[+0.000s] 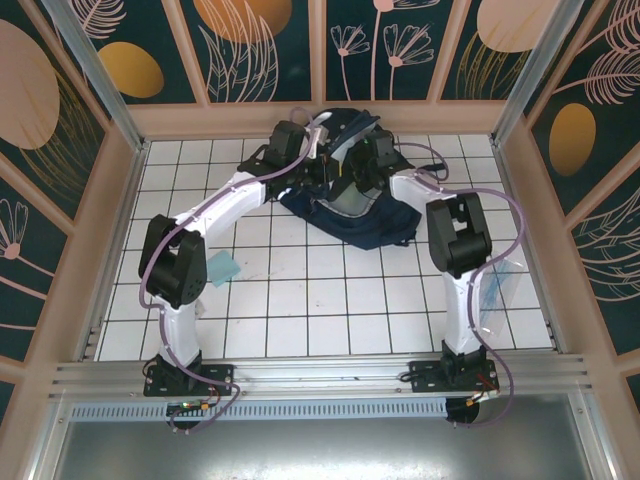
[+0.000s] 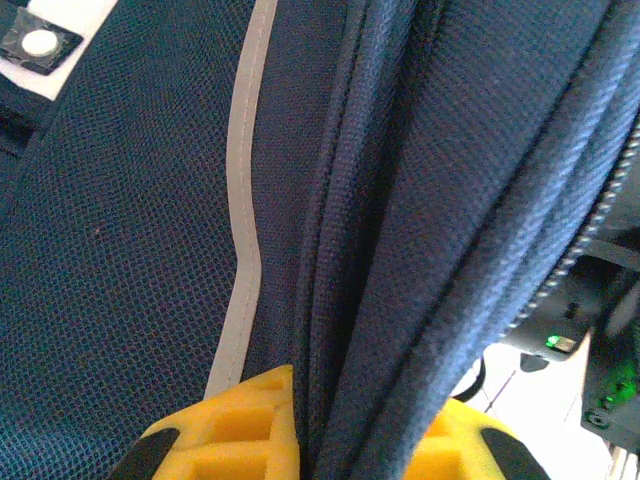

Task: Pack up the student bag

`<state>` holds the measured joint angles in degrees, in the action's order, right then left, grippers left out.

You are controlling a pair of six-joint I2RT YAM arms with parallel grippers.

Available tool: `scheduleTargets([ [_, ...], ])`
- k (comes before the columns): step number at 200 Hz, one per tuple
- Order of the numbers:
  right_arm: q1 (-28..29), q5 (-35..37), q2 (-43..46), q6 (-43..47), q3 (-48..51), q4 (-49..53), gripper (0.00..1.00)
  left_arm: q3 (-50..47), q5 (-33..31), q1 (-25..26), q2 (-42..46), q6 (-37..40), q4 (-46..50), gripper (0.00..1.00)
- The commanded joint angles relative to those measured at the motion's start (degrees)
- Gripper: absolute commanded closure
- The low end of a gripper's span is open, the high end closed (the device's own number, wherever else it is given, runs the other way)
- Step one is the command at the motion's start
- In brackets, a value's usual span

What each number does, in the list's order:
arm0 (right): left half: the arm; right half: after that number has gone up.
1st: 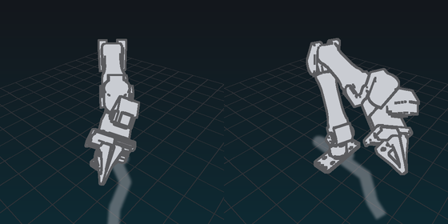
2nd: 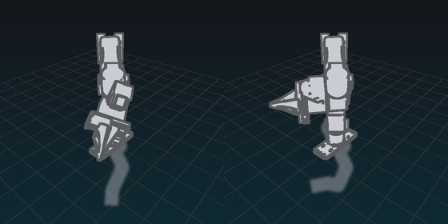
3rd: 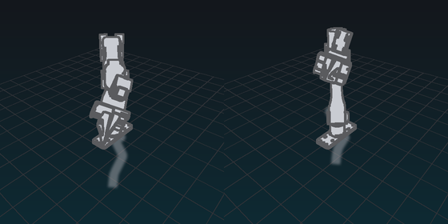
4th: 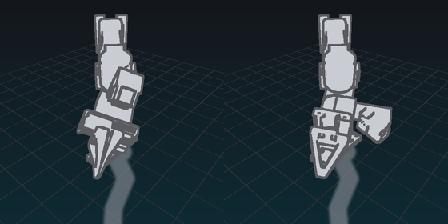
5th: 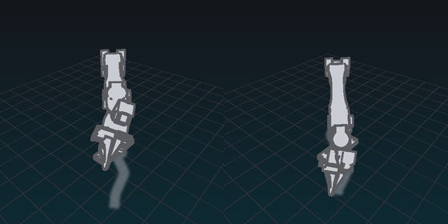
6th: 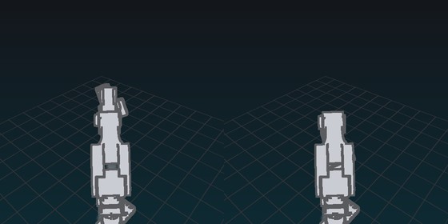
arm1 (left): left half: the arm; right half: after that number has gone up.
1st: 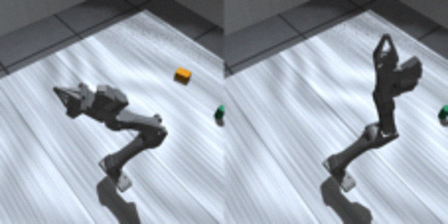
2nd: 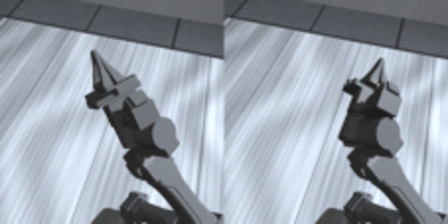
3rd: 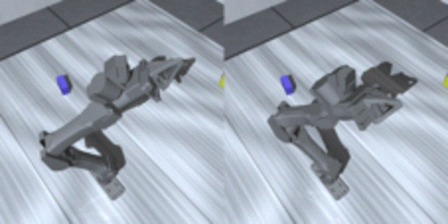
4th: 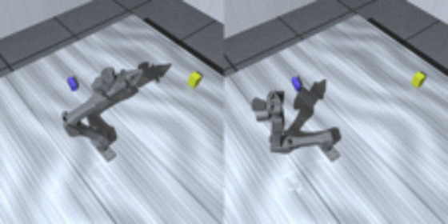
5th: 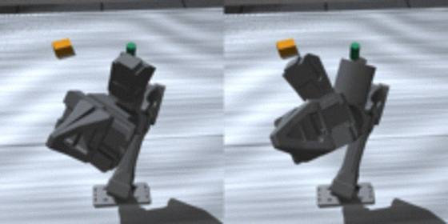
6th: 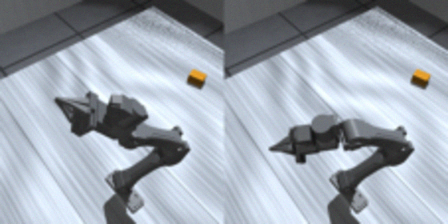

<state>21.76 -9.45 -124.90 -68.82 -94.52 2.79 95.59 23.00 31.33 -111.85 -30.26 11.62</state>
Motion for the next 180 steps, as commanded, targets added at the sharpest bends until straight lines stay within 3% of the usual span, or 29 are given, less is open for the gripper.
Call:
scheduleTargets([
  [1,3.1,-0.4,-3.6,-2.0,-9.0,-2.4,0.29,6.0,11.8,3.8,5.5,1.1,-5.7,1.00],
  [11,3.1,-1.6,-3.7,-1.6,-9.4,-3.0,0.22,6.6,10.9,3.7,4.9,1.6,-4.9,1.00],
  [42,2.3,-0.2,0.5,5.1,-8.7,-0.1,0.15,6.2,7.0,3.2,4.4,2.0,-5.1,1.00],
  [71,1.1,-1.0,7.8,10.1,-1.8,1.1,0.02,6.9,1.1,1.8,3.7,3.1,-5.0,1.00],
  [107,-1.3,-2.0,17.2,17.0,6.2,5.1,0.01,7.9,-1.5,0.2,1.6,2.9,-6.2,1.00],
  [140,-5.0,4.1,26.6,27.8,11.5,15.9,0.01,7.3,2.2,0.1,0.5,1.9,-7.0,1.00],
  [180,-13.3,20.9,36.7,35.5,22.8,27.2,0.01,2.0,4.5,0.1,2.2,0.7,-9.4,1.00],
])
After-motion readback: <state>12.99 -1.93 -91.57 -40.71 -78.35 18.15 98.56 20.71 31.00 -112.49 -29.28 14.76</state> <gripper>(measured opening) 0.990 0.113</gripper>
